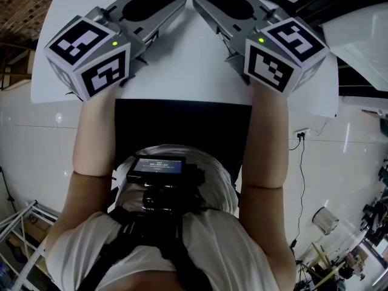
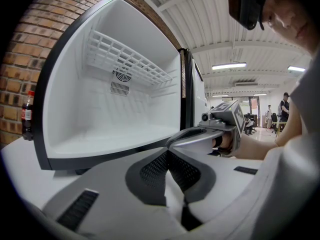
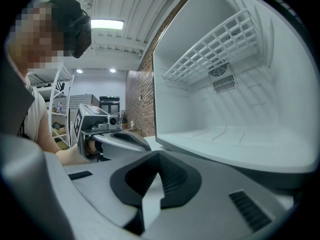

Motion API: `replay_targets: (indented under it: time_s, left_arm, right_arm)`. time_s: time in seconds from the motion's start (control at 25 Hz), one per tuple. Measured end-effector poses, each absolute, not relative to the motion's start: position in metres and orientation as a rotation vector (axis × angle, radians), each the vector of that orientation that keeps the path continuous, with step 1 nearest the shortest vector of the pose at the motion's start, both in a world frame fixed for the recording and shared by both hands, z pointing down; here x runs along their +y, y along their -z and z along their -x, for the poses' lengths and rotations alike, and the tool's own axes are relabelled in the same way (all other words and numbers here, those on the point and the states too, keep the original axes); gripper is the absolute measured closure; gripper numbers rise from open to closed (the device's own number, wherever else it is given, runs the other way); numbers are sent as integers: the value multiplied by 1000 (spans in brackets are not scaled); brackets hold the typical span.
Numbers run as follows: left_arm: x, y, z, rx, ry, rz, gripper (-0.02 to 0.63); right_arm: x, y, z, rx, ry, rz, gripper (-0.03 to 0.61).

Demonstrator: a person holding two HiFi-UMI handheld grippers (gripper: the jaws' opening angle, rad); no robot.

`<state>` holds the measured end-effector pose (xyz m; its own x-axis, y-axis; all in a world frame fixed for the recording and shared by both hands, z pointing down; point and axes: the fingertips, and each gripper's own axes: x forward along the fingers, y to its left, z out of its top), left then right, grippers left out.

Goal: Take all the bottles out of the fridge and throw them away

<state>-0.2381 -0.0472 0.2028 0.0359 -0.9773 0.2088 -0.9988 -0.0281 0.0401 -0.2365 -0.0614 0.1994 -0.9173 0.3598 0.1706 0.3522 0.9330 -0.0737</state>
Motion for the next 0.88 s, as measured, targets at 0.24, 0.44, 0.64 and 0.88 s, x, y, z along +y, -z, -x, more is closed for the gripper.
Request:
replay_targets:
  time_s: [0.24, 0.44, 0.64, 0.88]
  left_arm:
    - [-46, -202, 238, -2061, -184, -2126, 603]
    - [-48, -203, 236, -2045, -170, -2147, 603]
    - [-48, -201, 237, -2050, -175, -2140, 601]
    - [-47, -199, 238, -2037, -173, -2147, 601]
  right_arm:
    - [-60, -199, 236, -2908, -61, 540, 578]
    - [-60, -200, 237, -2906, -62, 540, 578]
    - [-60, -199, 237, -2904, -61, 538, 578]
    - [-57, -197, 239, -2897, -69, 561, 578]
